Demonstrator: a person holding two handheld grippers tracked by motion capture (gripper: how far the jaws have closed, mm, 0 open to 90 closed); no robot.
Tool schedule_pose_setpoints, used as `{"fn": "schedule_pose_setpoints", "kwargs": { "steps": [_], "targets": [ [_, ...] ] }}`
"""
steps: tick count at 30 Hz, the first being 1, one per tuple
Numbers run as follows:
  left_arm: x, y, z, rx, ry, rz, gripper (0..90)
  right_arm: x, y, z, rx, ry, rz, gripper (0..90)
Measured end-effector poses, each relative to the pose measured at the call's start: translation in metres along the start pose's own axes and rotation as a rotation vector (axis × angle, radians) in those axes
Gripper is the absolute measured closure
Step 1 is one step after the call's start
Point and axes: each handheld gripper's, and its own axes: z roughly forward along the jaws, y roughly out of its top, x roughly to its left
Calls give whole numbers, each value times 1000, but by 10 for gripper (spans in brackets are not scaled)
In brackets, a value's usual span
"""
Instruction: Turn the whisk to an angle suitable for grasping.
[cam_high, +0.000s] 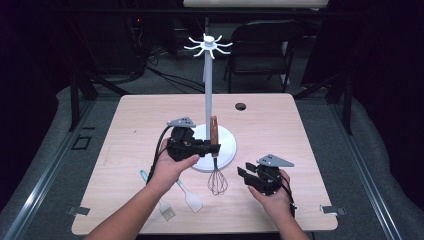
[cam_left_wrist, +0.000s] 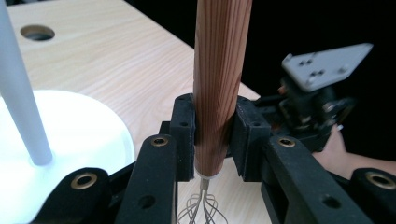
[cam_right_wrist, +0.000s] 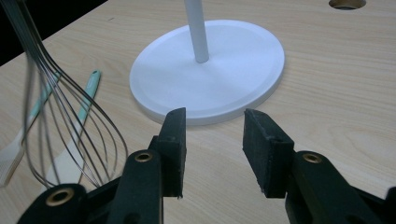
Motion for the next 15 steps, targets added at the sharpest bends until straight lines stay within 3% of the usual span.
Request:
{"fn": "schedule_pose_setpoints", "kwargs": {
  "steps": [9,15],
  "targets": [
    [4,37,-26,-23,-17,42,728,0,-2,2,10,-1,-3,597],
    [4,54,-33,-23,-43,67,728,-1,-3,3,14,-2,3,596]
  ]
}}
